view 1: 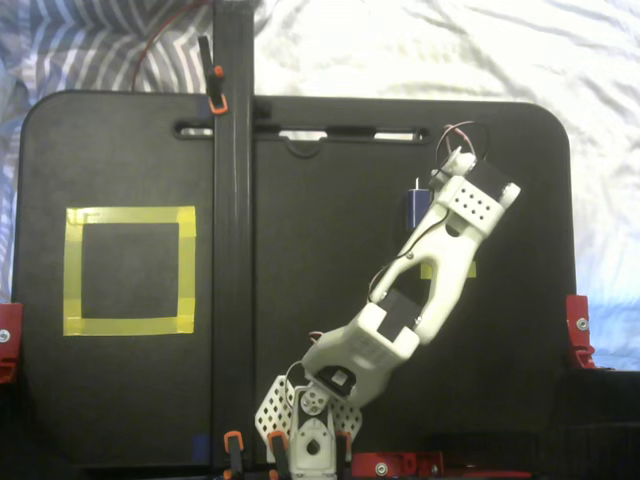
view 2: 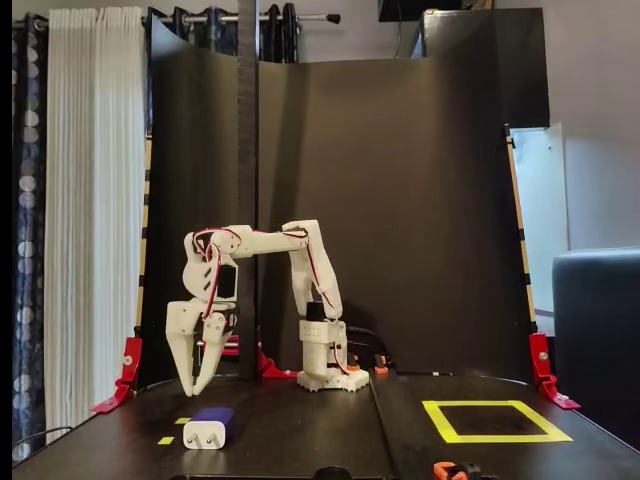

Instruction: Grasp a block and put it in the designated area.

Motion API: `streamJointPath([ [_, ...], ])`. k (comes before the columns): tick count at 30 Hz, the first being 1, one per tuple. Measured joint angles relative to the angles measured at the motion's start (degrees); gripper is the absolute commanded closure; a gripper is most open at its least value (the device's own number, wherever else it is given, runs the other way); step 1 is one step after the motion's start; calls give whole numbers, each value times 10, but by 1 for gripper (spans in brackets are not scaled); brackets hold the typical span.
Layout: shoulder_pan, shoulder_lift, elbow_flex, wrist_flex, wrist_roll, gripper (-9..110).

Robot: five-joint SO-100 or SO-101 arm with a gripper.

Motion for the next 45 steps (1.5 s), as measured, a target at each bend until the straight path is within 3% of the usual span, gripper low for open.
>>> streamJointPath([
  [1,0,0,0,2,0,98],
  [5,-5,-6,0,5,0,77],
  [11,-9,-17,0,-3,0,63],
  [45,-4,-113,0,-78,0,63],
])
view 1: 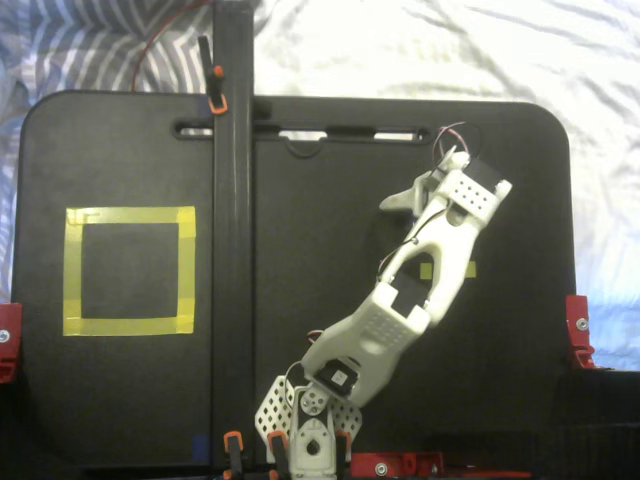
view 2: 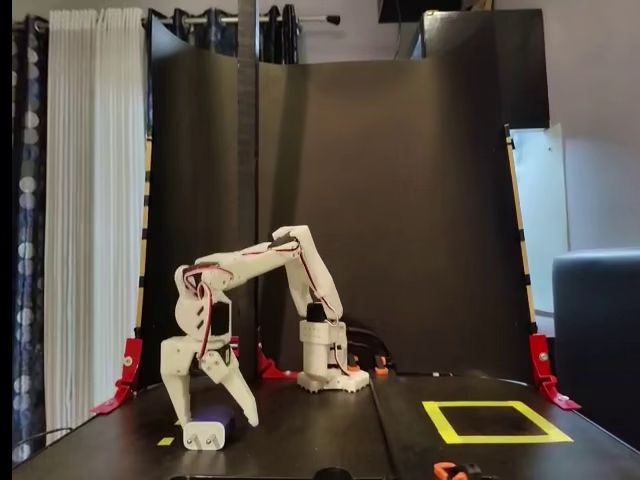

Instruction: Grasp a block and put it in the designated area.

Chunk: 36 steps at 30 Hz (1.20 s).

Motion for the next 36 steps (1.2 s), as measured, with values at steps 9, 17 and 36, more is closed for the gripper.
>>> streamJointPath([
  [9,0,1,19,-38,0,64],
  [17,-1,2,23,-40,0,76],
  [36,-1,2,25,-40,0,77],
])
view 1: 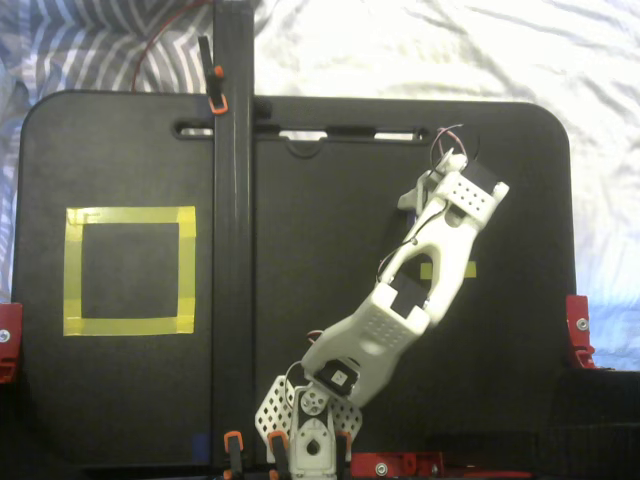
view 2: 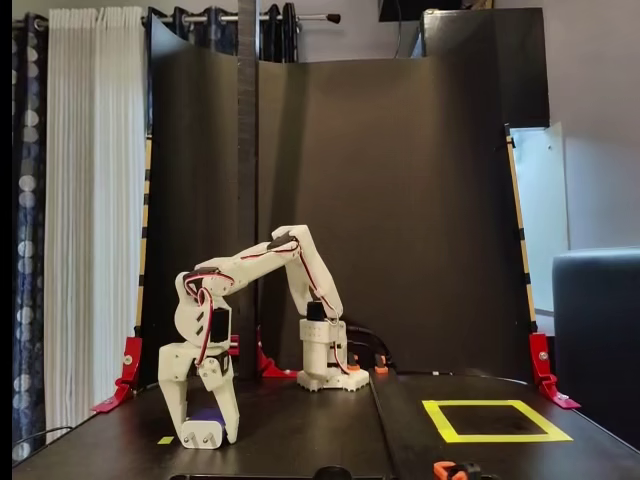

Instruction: Grasp a block and put it in the designated area.

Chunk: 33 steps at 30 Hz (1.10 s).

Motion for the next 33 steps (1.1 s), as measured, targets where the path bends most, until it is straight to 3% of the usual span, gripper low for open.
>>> streamJointPath([
  [21,-47,150,3,120,11,77],
  [33,-40,147,3,98,29,76],
])
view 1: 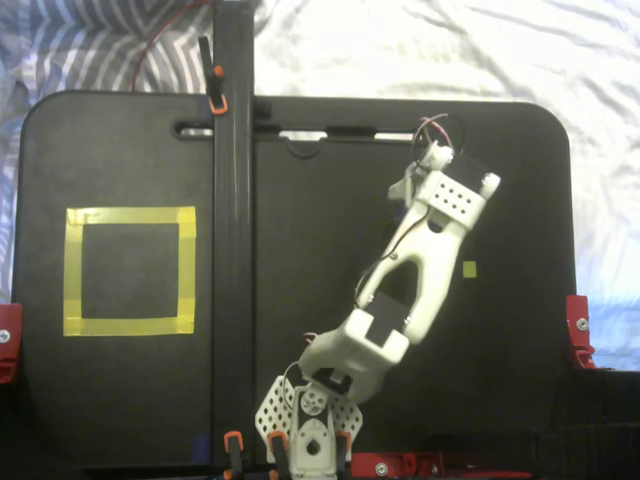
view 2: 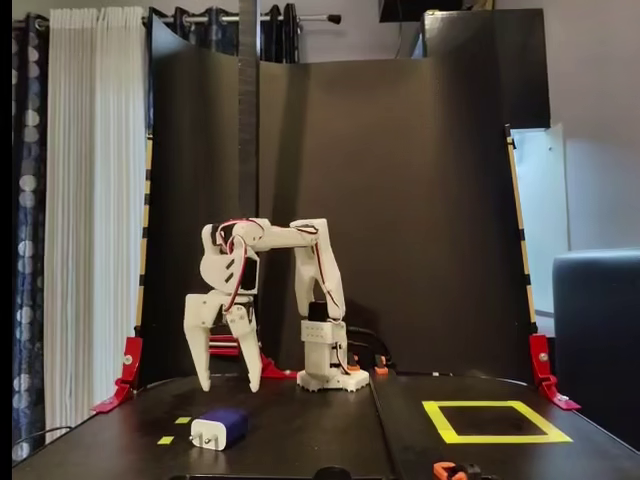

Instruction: Grasp a block and put it in the designated area.

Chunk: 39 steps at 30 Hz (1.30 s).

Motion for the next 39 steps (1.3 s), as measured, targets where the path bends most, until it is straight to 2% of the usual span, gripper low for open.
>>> streamJointPath([
  [17,9,-22,2,-19,9,76],
  [30,18,-36,4,-21,81,76],
  [39,24,-37,46,-32,96,76],
])
